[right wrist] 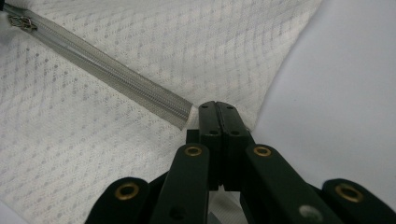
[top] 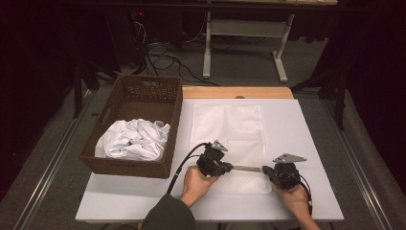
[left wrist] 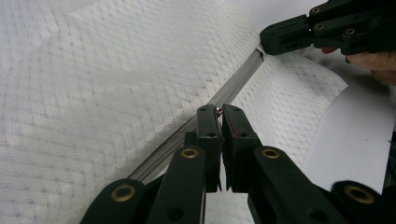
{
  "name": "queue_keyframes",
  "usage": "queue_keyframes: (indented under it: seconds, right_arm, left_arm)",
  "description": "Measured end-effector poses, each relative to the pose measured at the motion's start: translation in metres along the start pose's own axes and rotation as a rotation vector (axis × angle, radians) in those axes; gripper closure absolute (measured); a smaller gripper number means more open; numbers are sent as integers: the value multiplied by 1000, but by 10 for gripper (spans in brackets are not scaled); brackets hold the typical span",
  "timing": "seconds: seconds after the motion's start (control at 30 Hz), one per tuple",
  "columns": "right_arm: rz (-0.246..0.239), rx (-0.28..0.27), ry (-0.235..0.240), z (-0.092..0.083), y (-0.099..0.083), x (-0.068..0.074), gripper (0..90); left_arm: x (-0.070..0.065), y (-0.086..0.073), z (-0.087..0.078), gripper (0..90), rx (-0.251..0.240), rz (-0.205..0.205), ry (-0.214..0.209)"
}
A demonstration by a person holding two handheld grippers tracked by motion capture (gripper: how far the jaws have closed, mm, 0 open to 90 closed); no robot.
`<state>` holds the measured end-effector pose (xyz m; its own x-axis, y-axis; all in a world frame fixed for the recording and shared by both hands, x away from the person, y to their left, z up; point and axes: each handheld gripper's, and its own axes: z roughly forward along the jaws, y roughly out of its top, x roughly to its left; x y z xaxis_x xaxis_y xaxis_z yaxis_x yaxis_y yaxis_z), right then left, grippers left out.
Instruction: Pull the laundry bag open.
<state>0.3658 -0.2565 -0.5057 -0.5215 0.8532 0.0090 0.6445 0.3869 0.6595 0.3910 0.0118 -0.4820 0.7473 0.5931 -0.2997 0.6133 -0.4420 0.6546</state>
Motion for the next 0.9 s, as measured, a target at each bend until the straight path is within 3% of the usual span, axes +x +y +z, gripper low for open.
queue_keyframes:
  seconds: [0.27, 0.9]
  right_arm:
    - [-11, -8, 16, 0, -1, -2, 900]
    - [-18, -6, 0, 0, -1, 0, 900]
  left_arm:
    - [6, -5, -6, 861, -8, -29, 6]
    - [14, -19, -28, 861, -23, -33, 57]
